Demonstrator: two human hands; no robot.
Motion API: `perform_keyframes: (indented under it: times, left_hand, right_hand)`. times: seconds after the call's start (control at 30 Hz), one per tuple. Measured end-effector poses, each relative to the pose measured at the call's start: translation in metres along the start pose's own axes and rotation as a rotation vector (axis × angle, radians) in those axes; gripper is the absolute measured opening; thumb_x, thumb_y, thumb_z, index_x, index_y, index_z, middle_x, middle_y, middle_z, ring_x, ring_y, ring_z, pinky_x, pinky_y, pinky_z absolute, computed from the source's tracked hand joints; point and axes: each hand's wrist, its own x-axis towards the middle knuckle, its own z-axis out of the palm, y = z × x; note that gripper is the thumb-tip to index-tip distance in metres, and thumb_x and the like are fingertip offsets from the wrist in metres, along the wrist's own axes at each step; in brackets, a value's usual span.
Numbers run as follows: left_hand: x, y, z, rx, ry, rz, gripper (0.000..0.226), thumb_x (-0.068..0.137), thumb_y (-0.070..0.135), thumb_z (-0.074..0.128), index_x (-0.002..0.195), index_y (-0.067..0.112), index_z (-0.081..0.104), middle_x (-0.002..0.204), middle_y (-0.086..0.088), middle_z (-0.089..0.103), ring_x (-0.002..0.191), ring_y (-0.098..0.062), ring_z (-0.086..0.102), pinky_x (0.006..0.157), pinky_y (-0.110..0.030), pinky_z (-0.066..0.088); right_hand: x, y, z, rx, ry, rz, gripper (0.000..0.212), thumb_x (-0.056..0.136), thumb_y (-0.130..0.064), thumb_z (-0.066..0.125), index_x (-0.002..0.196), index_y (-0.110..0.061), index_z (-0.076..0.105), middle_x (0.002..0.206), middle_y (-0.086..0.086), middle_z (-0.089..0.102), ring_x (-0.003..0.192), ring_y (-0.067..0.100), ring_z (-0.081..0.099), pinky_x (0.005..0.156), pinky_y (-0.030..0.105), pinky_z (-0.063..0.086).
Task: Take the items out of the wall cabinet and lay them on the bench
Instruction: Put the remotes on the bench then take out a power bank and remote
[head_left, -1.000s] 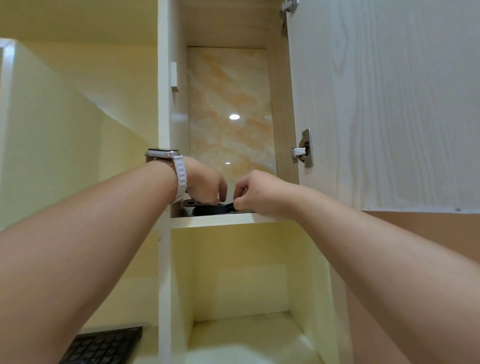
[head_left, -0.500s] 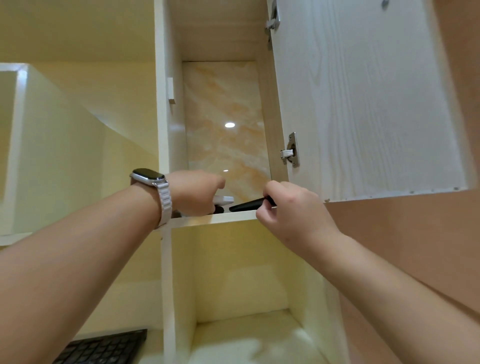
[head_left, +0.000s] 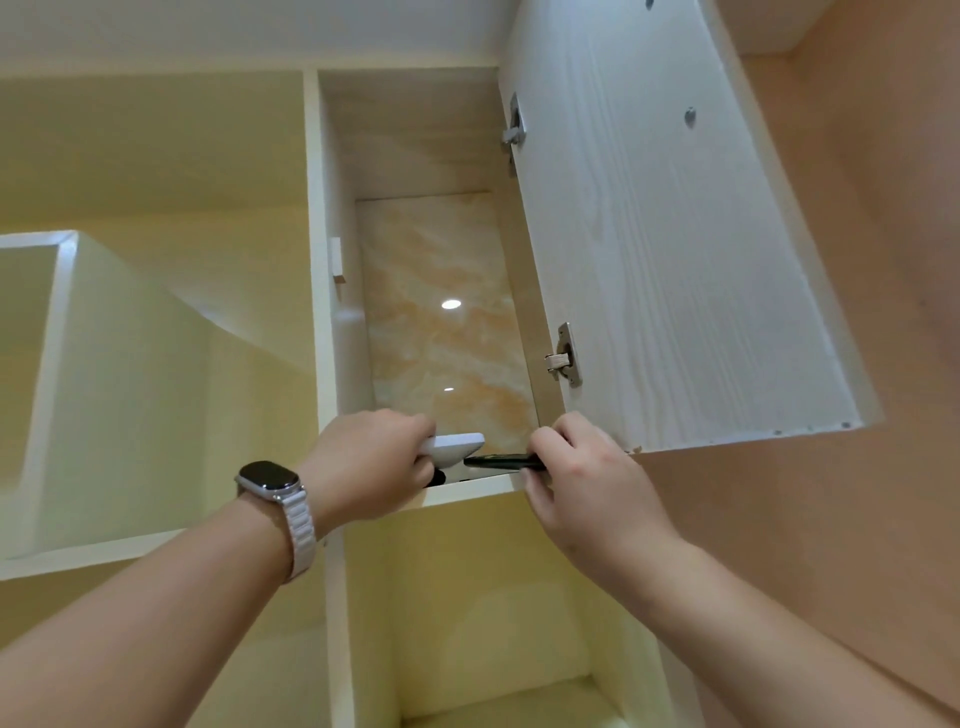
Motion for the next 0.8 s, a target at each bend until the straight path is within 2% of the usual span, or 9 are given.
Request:
perform_keyframes:
  times: [0.1, 0.23, 0.3, 0.4, 0.5, 0.6, 0.67, 0.73, 0.8]
  left_hand:
    - [-0.007, -0.001, 0.012, -0.059, 0.176, 0.009, 0.020, 0.088, 0.034, 0.045, 0.074, 0.021, 0.040, 0.062, 0.002, 0.048, 0.059, -0.026, 0.051, 0.049, -0.032, 0.034]
    - [-0.019, 0.000, 0.025, -0.163, 0.413, 0.008, 0.031, 0.084, 0.045, 0.035, 0.081, 0.020, 0.053, 0.061, 0.003, 0.058, 0.050, -0.027, 0.053, 0.043, -0.031, 0.040]
    - [-0.025, 0.006, 0.022, -0.250, 0.492, -0.017, 0.031, 0.085, 0.045, 0.038, 0.086, 0.021, 0.058, 0.062, 0.005, 0.061, 0.049, -0.025, 0.054, 0.041, -0.028, 0.039]
    - [-0.036, 0.017, 0.014, -0.403, 0.598, -0.084, 0.021, 0.086, 0.041, 0.054, 0.090, 0.023, 0.064, 0.057, 0.018, 0.053, 0.047, -0.012, 0.048, 0.042, -0.018, 0.031]
    - [-0.050, 0.031, 0.008, -0.570, 0.652, -0.175, 0.007, 0.087, 0.030, 0.066, 0.089, 0.023, 0.065, 0.056, 0.027, 0.051, 0.052, 0.000, 0.052, 0.046, -0.017, 0.033]
    - [-0.066, 0.048, 0.002, -0.722, 0.692, -0.278, 0.012, 0.082, 0.021, 0.075, 0.084, 0.023, 0.063, 0.062, 0.017, 0.059, 0.068, -0.008, 0.057, 0.047, -0.020, 0.039]
    - [-0.079, 0.061, -0.001, -0.827, 0.685, -0.342, 0.017, 0.078, 0.026, 0.075, 0.078, 0.025, 0.058, 0.061, 0.012, 0.059, 0.069, -0.009, 0.057, 0.050, -0.019, 0.041]
    - [-0.094, 0.075, -0.002, -0.944, 0.654, -0.423, 0.015, 0.072, 0.032, 0.069, 0.075, 0.027, 0.054, 0.061, 0.008, 0.059, 0.067, -0.006, 0.056, 0.051, -0.014, 0.041]
    - [-0.110, 0.089, 0.002, -1.071, 0.605, -0.496, 0.013, 0.071, 0.034, 0.063, 0.074, 0.026, 0.054, 0.072, 0.016, 0.062, 0.064, -0.002, 0.056, 0.051, -0.010, 0.040]
  right_hand:
    - [-0.006, 0.003, -0.007, -0.017, -0.009, 0.004, 0.026, 0.074, -0.010, 0.076, 0.076, -0.012, 0.050, 0.071, 0.004, 0.053, 0.056, 0.024, 0.048, 0.048, 0.028, 0.032]
    - [-0.011, 0.001, -0.010, -0.077, -0.051, 0.062, 0.036, 0.065, -0.008, 0.079, 0.075, -0.015, 0.045, 0.064, 0.002, 0.050, 0.046, 0.018, 0.028, 0.039, 0.025, 0.017]
    - [-0.013, 0.000, -0.011, -0.108, -0.103, 0.106, 0.030, 0.076, -0.010, 0.068, 0.083, -0.017, 0.039, 0.073, 0.002, 0.048, 0.050, 0.023, 0.035, 0.042, 0.029, 0.021]
    - [-0.021, 0.002, -0.014, -0.093, -0.260, 0.209, 0.015, 0.091, -0.016, 0.045, 0.092, -0.020, 0.030, 0.086, -0.001, 0.045, 0.067, 0.028, 0.044, 0.055, 0.034, 0.030]
    - [-0.032, 0.001, -0.014, -0.002, -0.262, 0.278, 0.005, 0.092, -0.020, 0.043, 0.095, -0.019, 0.039, 0.085, -0.001, 0.054, 0.070, 0.027, 0.050, 0.054, 0.036, 0.033]
    - [-0.045, -0.002, -0.012, 0.172, -0.275, 0.372, 0.006, 0.093, -0.027, 0.046, 0.090, -0.021, 0.044, 0.073, -0.004, 0.053, 0.066, 0.023, 0.053, 0.054, 0.037, 0.040]
    - [-0.055, -0.003, -0.012, 0.293, -0.271, 0.410, 0.005, 0.091, -0.028, 0.049, 0.088, -0.025, 0.047, 0.068, -0.004, 0.054, 0.061, 0.022, 0.053, 0.053, 0.038, 0.044]
    - [-0.067, -0.003, -0.013, 0.407, -0.257, 0.458, 0.005, 0.091, -0.028, 0.051, 0.087, -0.026, 0.049, 0.062, -0.004, 0.052, 0.052, 0.017, 0.048, 0.048, 0.034, 0.039]
    - [-0.079, -0.003, -0.016, 0.500, -0.267, 0.510, 0.007, 0.091, -0.026, 0.052, 0.085, -0.024, 0.049, 0.059, -0.004, 0.045, 0.048, 0.013, 0.040, 0.045, 0.029, 0.034]
